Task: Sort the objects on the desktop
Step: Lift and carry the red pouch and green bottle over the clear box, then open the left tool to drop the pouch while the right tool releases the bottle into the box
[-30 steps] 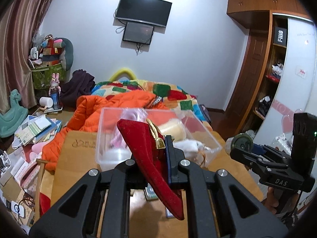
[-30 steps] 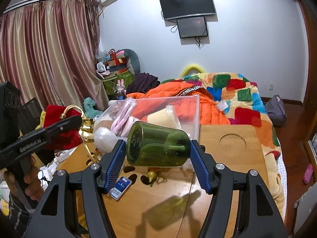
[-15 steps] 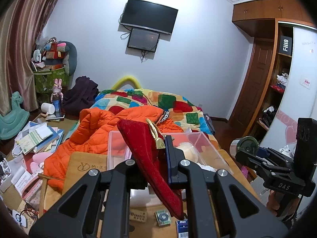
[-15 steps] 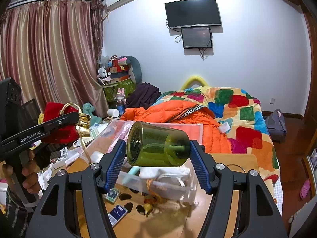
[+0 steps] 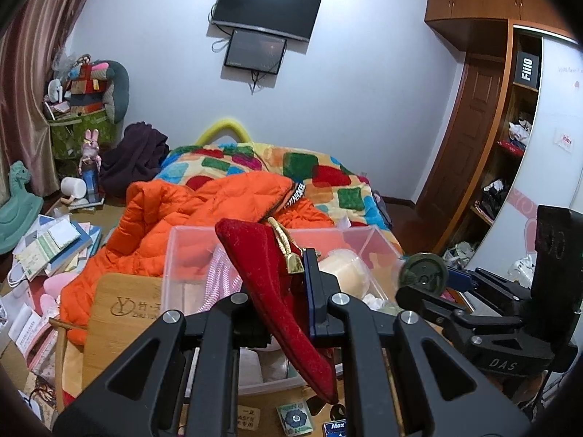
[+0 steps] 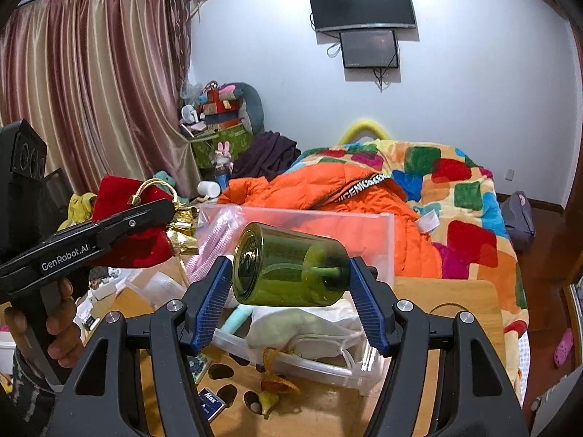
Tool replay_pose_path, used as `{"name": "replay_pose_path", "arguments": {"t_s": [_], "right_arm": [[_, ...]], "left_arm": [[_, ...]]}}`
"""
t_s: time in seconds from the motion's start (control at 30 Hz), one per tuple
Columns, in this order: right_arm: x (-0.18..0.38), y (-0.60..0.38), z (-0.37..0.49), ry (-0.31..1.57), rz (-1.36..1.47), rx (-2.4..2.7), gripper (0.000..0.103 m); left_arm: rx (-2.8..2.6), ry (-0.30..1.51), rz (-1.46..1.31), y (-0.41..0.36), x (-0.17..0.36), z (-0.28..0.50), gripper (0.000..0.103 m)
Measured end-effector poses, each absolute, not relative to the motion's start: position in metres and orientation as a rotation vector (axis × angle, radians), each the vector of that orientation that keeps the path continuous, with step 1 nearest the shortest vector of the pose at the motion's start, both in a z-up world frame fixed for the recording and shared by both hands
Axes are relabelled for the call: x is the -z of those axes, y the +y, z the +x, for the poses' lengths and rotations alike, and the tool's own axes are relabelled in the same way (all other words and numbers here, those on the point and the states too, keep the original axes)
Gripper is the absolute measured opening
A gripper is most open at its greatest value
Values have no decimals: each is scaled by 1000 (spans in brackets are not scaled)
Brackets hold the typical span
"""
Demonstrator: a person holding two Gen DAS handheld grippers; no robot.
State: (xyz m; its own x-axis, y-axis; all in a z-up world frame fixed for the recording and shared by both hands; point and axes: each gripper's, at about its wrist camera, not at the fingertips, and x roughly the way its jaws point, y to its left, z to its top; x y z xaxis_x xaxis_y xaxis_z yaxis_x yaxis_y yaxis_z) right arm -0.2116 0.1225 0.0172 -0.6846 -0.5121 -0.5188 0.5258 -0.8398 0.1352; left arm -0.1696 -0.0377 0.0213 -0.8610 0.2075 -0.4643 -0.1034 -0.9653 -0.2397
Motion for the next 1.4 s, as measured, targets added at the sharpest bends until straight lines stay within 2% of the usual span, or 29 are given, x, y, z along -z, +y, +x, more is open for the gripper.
{"name": "replay_pose_path", "arguments": {"t_s": [0.63, 0.7, 0.77, 0.9, 1.0, 1.03, 1.07, 1.13, 1.3, 1.37, 1.4], "right_arm": [[13, 97, -228, 157, 839, 2440, 62], [14, 95, -228, 182, 840, 2455, 62], [15, 94, -226, 212, 835, 2469, 62], [9, 96, -214, 230, 784, 2491, 66], [2, 99, -208, 231, 754, 2518, 77], [0, 101, -207, 226, 745, 2526, 80], [-2, 103, -206, 218, 739, 2535, 81], [-6, 108, -205, 195, 747, 2540, 82], [-11, 124, -206, 98, 784, 2530, 83], [-12, 133, -204, 44, 782, 2543, 95], [-14, 138, -202, 14, 772, 2561, 96]], "left_arm": [[-2770, -332, -942, -32, 15, -194, 13], [-2776, -315, -948, -30, 15, -193, 16], [-2782, -300, -960, -29, 14, -193, 23], [-2790, -288, -957, -28, 10, -189, 30], [-2807, -276, -936, -27, 5, -185, 44], [-2817, -269, -926, -26, 3, -183, 52], [-2831, -263, -916, -26, 1, -181, 61], [-2857, -256, -897, -27, -3, -177, 74], [-2895, -241, -844, -27, -14, -168, 85], [-2907, -234, -823, -27, -18, -165, 91], [-2915, -229, -810, -27, -20, -163, 91]]}}
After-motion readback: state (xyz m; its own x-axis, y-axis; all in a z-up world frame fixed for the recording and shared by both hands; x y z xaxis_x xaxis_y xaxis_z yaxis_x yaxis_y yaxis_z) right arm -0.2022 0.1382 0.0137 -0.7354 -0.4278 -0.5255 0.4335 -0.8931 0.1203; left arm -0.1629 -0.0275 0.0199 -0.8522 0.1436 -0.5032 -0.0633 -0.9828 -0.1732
